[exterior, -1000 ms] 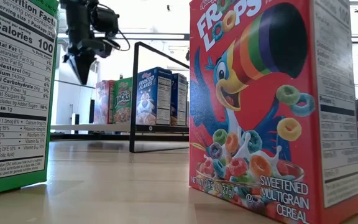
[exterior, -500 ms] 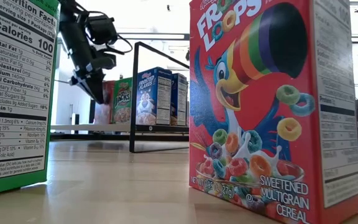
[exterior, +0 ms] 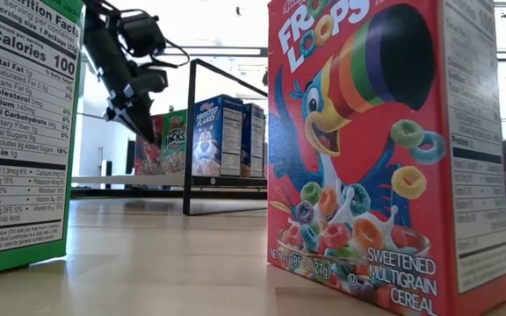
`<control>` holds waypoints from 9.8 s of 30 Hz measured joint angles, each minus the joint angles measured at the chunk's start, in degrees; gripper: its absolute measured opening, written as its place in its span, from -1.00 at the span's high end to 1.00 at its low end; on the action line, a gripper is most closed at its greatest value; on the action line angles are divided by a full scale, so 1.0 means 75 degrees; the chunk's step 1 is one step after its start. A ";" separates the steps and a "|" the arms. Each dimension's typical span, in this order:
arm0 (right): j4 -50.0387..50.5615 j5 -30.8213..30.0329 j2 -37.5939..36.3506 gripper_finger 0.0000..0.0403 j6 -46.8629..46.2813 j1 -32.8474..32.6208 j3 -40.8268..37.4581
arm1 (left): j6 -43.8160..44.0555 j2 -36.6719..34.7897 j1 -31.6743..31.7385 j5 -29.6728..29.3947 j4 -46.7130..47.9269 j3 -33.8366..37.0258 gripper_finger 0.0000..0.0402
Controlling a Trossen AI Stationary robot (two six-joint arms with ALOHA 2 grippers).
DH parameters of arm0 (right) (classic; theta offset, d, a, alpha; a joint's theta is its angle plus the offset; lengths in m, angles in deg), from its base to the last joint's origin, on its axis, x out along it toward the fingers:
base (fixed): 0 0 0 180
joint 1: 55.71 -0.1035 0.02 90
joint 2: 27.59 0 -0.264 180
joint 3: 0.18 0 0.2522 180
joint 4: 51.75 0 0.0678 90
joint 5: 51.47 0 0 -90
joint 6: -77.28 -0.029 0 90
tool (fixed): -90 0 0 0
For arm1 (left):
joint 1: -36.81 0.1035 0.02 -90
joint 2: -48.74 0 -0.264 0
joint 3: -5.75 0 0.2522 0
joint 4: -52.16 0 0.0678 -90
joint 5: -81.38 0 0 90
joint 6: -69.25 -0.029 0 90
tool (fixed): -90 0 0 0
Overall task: Stack cereal on shelf
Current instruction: Adjust the cereals on the shelf, then put the red cereal on the shelf
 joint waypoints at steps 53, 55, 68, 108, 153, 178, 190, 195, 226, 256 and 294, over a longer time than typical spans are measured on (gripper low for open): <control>0.0927 -0.0152 -0.1475 1.00 0.0064 0.0005 -0.0003 | -0.0499 -0.1085 0.0738 -0.1266 0.0744 -0.0008 1.00; 0.0922 -0.0152 -0.1475 1.00 0.0061 0.0005 -0.0003 | -0.0464 -0.1313 0.0738 -0.1271 0.0984 -0.0008 1.00; 0.0310 -0.0123 -0.1105 1.00 -0.0550 -0.0131 -0.0003 | -0.0101 -0.3425 -0.0406 0.0785 -0.1595 0.2269 1.00; 0.6261 0.0392 0.3820 -0.37 -0.8548 -0.3790 0.7048 | -0.0843 -0.2549 -0.5841 -0.1071 -0.6046 0.3742 1.00; 0.7171 -0.1964 0.5919 0.30 -1.1000 -0.4648 0.8623 | -0.0883 -0.3795 -0.6425 -0.1501 -0.5397 0.3745 1.00; 0.4661 0.0297 0.5936 0.27 -0.3530 -0.1340 0.9147 | -0.0479 -0.5833 -0.6416 -0.1704 -0.3530 0.3745 1.00; 0.4611 0.0657 0.6333 0.16 -0.3002 -0.1273 0.9066 | -0.0341 -0.5686 -0.6416 -0.1397 -0.3526 0.3745 0.94; 0.4498 0.0445 0.6318 -0.09 -0.2998 -0.1361 0.9086 | -0.0430 -0.5385 -0.6416 -0.0948 -0.3947 0.3745 0.82; 0.2574 -0.2084 0.2694 0.98 -0.2828 -0.2789 0.4129 | -0.0357 -0.0308 -0.7439 -0.1395 -0.1201 -0.0262 -0.15; -0.0096 -0.2046 0.0778 1.00 -0.2483 -0.2790 0.1413 | -0.0308 0.2467 -0.7008 -0.0628 0.0492 -0.2118 -0.23; 0.0076 -0.1527 0.0787 1.00 -0.2139 -0.2594 0.1413 | -0.7036 -0.0805 -0.2612 -0.2396 0.3940 -0.2016 0.31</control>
